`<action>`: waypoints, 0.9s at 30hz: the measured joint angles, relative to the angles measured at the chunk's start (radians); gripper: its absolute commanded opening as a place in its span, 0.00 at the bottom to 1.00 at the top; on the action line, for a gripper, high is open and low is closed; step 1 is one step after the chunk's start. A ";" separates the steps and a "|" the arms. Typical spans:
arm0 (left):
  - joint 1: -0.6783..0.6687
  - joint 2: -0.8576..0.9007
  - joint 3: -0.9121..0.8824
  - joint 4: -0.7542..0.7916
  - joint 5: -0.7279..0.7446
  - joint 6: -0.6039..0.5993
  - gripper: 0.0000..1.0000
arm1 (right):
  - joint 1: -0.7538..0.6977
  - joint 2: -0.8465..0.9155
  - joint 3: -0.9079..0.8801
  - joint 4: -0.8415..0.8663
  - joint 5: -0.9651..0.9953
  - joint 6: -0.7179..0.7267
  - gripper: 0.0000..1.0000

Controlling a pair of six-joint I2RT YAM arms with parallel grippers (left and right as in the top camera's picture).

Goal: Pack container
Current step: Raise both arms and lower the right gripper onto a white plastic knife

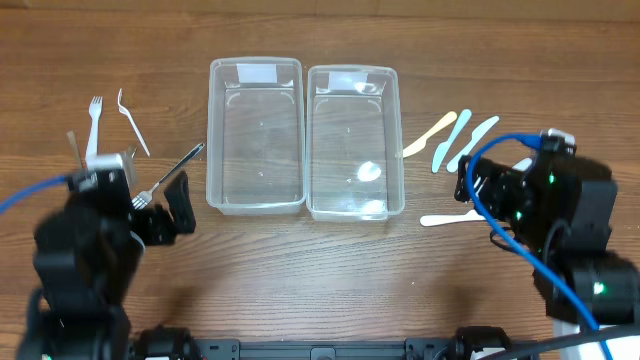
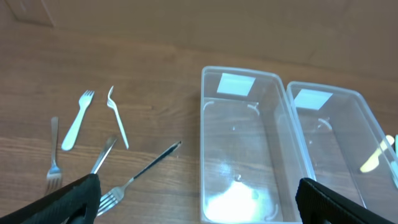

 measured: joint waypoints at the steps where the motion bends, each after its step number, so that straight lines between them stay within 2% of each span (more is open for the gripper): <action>1: 0.000 0.049 0.047 -0.019 0.000 0.000 1.00 | 0.000 0.019 0.012 -0.016 0.016 0.031 1.00; 7: 0.000 0.190 0.164 -0.057 0.005 0.001 1.00 | -0.047 0.192 0.023 -0.179 0.119 0.388 1.00; 13: 0.000 0.229 0.166 -0.093 0.005 0.001 1.00 | -0.059 0.465 0.023 -0.137 0.100 0.627 1.00; 19: 0.000 0.256 0.166 -0.107 0.005 0.001 1.00 | -0.064 0.690 0.023 -0.082 0.044 0.762 1.00; 27: 0.000 0.269 0.166 -0.109 0.005 0.001 1.00 | -0.084 0.736 0.023 -0.048 0.007 0.811 1.00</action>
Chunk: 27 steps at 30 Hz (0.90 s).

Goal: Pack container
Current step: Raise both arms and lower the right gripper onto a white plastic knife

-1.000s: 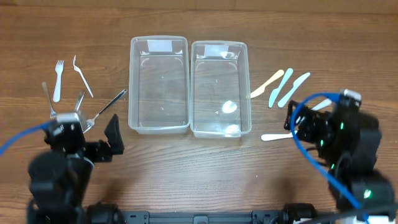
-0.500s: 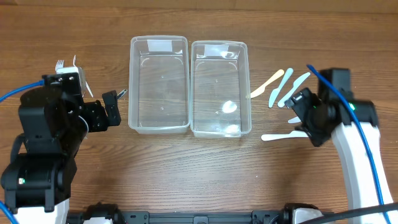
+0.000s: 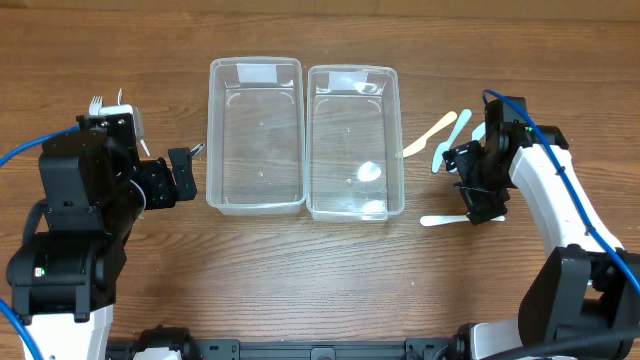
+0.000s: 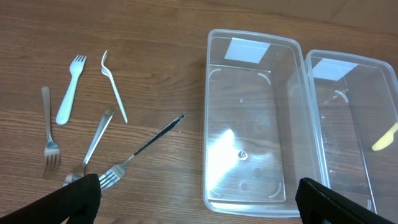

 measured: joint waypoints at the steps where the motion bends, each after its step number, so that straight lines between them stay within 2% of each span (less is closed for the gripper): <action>1: 0.000 0.000 0.000 0.000 0.000 0.000 1.00 | -0.007 0.000 0.000 0.005 -0.004 0.001 1.00; 13: 0.000 0.002 0.000 -0.001 0.000 0.000 1.00 | -0.098 0.000 -0.133 0.142 -0.006 -0.027 1.00; 22: 0.000 0.002 0.000 -0.005 0.000 0.000 1.00 | -0.111 0.000 -0.254 0.289 -0.002 -0.031 1.00; 27: 0.000 0.002 0.000 -0.005 0.000 0.000 1.00 | -0.111 0.000 -0.272 0.282 0.037 -0.031 0.95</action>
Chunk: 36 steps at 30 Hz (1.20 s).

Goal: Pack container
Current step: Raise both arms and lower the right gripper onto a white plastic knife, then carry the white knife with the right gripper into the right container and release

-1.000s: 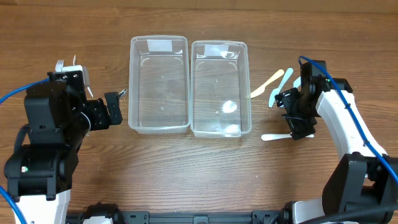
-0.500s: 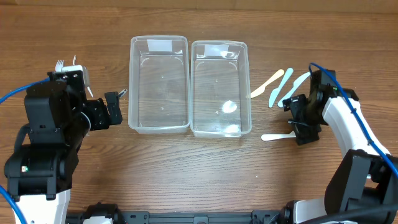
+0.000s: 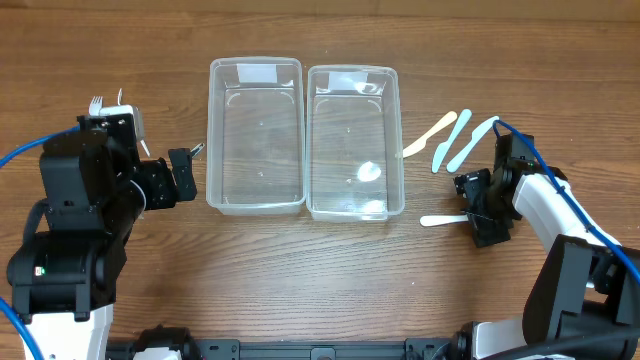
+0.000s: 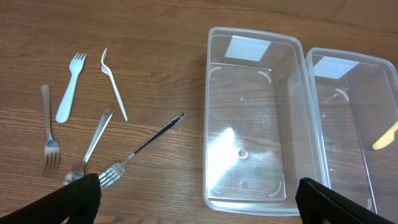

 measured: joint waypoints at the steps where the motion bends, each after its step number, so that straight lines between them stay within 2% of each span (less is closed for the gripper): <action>1: 0.000 0.000 0.000 0.000 0.000 0.000 1.00 | 0.000 0.000 0.000 -0.002 0.006 0.000 0.93; 15: 0.000 0.000 0.000 0.000 0.000 0.000 1.00 | 0.002 0.060 0.020 -0.036 0.039 -0.023 0.94; 19: 0.000 0.000 0.000 -0.002 0.000 0.000 1.00 | 0.001 0.074 0.033 -0.045 0.037 -0.029 0.89; 24: 0.000 0.000 0.000 -0.003 0.000 0.000 1.00 | 0.001 0.076 0.035 -0.042 0.039 -0.042 0.64; 28: 0.000 0.000 0.000 -0.003 0.000 0.000 1.00 | 0.001 0.076 0.035 -0.042 0.040 -0.049 0.53; 31: 0.000 0.000 0.000 -0.004 0.000 0.000 1.00 | 0.001 0.076 0.035 -0.042 0.040 -0.051 0.39; 36: 0.000 0.000 0.000 -0.004 0.000 0.000 1.00 | 0.000 0.076 0.035 -0.046 0.040 -0.051 0.22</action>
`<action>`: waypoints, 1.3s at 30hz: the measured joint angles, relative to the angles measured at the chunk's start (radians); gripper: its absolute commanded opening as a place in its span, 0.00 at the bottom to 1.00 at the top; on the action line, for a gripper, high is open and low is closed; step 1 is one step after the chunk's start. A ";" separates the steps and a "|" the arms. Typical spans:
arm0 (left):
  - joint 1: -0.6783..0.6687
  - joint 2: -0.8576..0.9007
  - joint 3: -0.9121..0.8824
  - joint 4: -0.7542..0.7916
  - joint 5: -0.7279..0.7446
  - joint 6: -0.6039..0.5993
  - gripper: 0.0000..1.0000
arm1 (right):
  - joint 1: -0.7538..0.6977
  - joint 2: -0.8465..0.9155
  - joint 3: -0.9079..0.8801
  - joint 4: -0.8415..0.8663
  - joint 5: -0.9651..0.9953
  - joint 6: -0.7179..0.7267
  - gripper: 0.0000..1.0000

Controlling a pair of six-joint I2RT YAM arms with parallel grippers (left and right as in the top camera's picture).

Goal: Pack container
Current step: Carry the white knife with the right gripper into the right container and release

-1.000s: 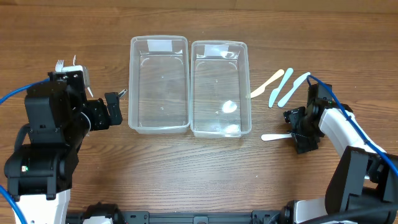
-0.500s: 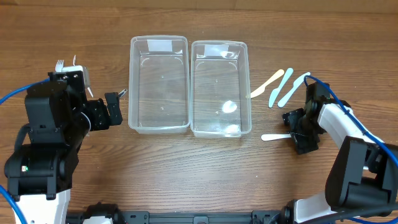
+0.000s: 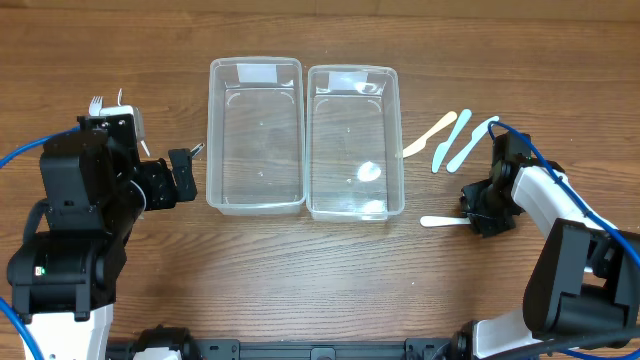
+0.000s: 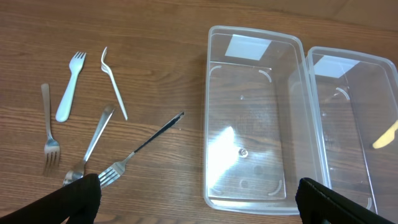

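Two clear empty containers stand side by side mid-table, the left one (image 3: 255,135) and the right one (image 3: 353,140). Several forks lie left of them: a white fork (image 4: 68,93), a thin white fork (image 4: 115,84), a metal fork (image 4: 48,140), a metal utensil (image 4: 93,146) and a dark-handled fork (image 4: 140,149). On the right lie a cream knife (image 3: 430,134), two pale blue knives (image 3: 447,140) and a white knife (image 3: 438,220). My left gripper (image 4: 196,208) hangs wide open above the table, holding nothing. My right gripper (image 3: 478,212) sits at the white knife's handle end; its jaws are hidden.
Blue cables trail from both arms. The wooden table (image 3: 320,280) extends in front of the containers. The left container's near wall (image 4: 249,205) lies just ahead of my left fingers.
My right gripper has shifted a little, now sitting closer over the handle end of the white knife. The left arm and all the cutlery are where they were.
Both arms were first low near the table's front corners, grippers off the cutlery. Then the left gripper hung open over the forks' near side and has stayed there. The right gripper stood among the knives, then beside the white knife, and now at its handle.
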 measured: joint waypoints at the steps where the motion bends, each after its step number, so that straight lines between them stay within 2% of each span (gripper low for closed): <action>1: 0.000 0.000 0.000 0.000 0.000 0.000 1.00 | 0.000 0.000 0.000 -0.001 -0.001 0.001 0.21; 12: 0.000 0.000 0.000 0.000 0.000 0.000 1.00 | 0.000 0.000 0.000 0.006 -0.005 -0.020 0.14; 16: 0.000 0.000 0.000 0.000 0.000 0.000 1.00 | 0.000 0.000 0.000 0.017 -0.007 -0.036 0.04; 23: 0.000 0.000 0.000 0.000 0.000 0.003 1.00 | 0.000 0.000 0.006 0.080 -0.024 -0.103 0.04; 31: 0.000 0.000 0.000 0.000 0.000 0.003 1.00 | 0.019 -0.040 0.070 0.021 -0.038 -0.248 0.04; 36: 0.000 0.000 0.000 -0.001 0.000 0.003 1.00 | 0.106 -0.183 0.250 -0.069 -0.034 -0.392 0.04; 39: 0.000 0.000 0.000 -0.002 0.000 0.003 1.00 | 0.216 -0.235 0.404 -0.112 -0.034 -0.499 0.04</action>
